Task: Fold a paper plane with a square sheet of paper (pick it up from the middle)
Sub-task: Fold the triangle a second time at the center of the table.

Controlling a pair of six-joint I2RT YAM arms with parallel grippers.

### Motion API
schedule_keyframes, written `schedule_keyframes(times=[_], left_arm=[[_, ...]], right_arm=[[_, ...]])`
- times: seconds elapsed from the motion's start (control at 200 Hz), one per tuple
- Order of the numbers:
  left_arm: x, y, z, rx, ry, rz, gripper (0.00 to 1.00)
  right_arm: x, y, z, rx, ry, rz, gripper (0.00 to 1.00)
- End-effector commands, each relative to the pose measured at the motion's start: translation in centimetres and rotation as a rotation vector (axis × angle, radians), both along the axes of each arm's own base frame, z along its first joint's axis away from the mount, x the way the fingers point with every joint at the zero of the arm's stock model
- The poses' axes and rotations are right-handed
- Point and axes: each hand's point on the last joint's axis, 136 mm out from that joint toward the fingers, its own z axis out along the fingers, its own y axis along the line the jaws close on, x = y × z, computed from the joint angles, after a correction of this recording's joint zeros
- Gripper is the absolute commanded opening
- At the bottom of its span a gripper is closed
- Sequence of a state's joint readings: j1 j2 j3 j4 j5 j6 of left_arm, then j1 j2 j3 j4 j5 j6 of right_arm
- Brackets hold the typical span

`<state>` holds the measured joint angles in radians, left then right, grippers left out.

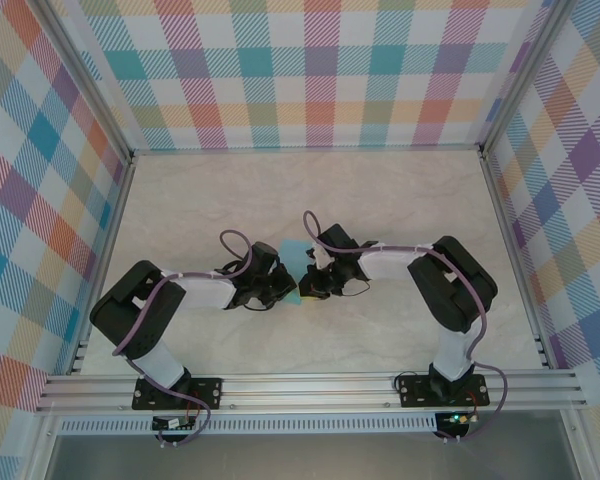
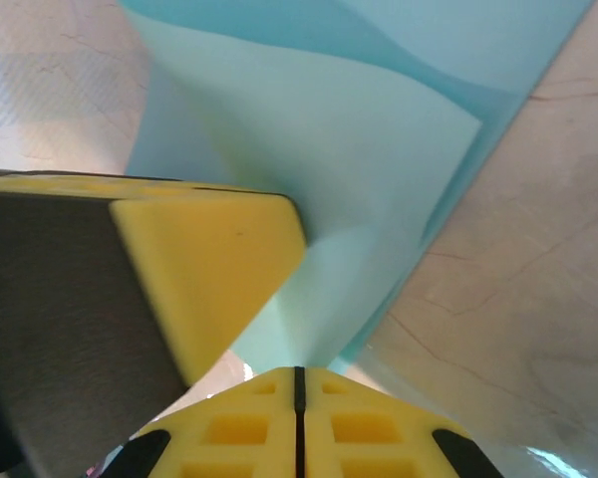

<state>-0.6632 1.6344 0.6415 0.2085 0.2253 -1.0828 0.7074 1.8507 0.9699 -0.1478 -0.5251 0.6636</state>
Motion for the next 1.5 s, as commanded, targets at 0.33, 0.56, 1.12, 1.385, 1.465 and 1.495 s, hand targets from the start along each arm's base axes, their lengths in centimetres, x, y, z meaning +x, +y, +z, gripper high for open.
schedule_keyframes(times=[0.33,0.56,1.12,1.385,1.465,1.495], left_arm=[[-1.7,1.9,-1.9,0.064,0.059,0.04,0.04],[-2.4,2.3,-2.6,0.055,0.098,0.07,0.04],[-2.9,2.4,-3.0,0.047,0.13,0.086,0.05],[-2.8,2.4,-3.1,0.049,0.128,0.088,0.05],[-2.8,2.4,-3.0,0.048,0.125,0.088,0.05],[-2.8,2.4,-3.0,0.048,0.125,0.088,0.05]], right_arm=[[-0.9,0.3,0.3,0.038,-0.002,0.019,0.08],[-0.7,0.7,1.8,0.124,-0.04,-0.01,0.07],[-1.2,0.9,-1.2,0.07,-0.04,-0.037,0.06],[-2.2,0.0,-2.4,0.011,-0.022,-0.021,0.06],[-2.1,0.2,-1.4,0.03,-0.036,-0.013,0.07],[-2.0,0.3,-1.0,0.04,-0.045,-0.012,0.07]])
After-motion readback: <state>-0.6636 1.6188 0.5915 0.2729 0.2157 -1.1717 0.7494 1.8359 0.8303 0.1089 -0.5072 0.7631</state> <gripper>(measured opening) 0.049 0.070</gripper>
